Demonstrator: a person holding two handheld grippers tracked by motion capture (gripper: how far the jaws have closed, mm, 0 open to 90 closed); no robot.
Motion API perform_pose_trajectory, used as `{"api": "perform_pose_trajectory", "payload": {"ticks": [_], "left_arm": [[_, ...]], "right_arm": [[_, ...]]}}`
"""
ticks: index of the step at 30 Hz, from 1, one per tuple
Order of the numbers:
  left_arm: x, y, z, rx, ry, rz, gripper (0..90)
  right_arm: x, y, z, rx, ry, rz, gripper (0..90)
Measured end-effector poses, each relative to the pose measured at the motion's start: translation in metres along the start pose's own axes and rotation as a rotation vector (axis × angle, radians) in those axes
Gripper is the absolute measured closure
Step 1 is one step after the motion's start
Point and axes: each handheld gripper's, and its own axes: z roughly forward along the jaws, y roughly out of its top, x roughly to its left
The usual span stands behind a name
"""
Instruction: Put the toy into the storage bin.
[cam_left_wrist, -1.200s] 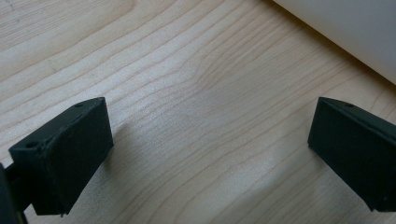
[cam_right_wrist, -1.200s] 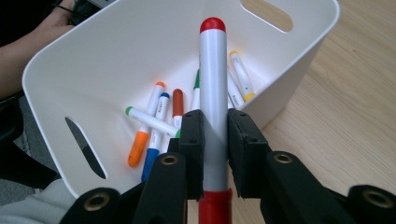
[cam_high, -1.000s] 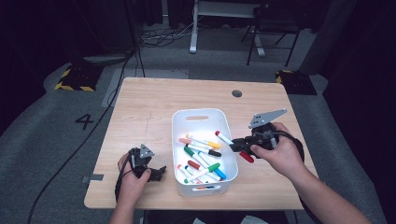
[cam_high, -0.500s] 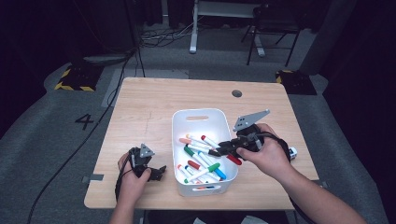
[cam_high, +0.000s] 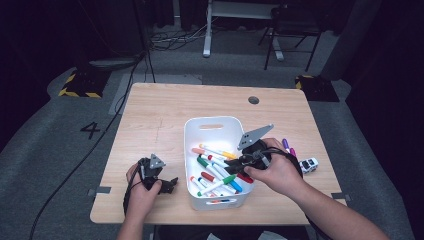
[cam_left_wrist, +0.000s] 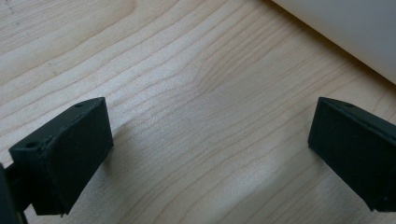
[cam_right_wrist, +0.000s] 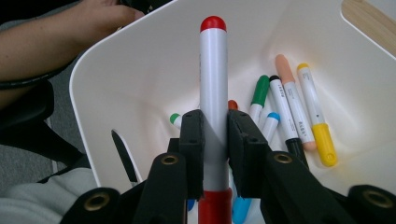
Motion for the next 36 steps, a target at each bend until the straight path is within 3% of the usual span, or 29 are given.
{"api": "perform_pose_trajectory", "payload": {"ticks": [14, 22, 36], "left_arm": [[0.000, 0.000, 0.000, 0.001, 0.001, -0.001, 0.1], [0.000, 0.000, 0.000, -0.001, 0.000, 0.000, 0.1], [0.000, 0.000, 0.000, 0.000, 0.001, 0.000, 0.1]], "right_arm": [[0.005, -0.005, 0.021, 0.097, -0.013, -0.051, 77.2], [0.004, -0.008, 0.033, 0.110, -0.008, -0.085, 77.2], [0.004, -0.009, 0.041, 0.155, -0.007, -0.082, 77.1]]}}
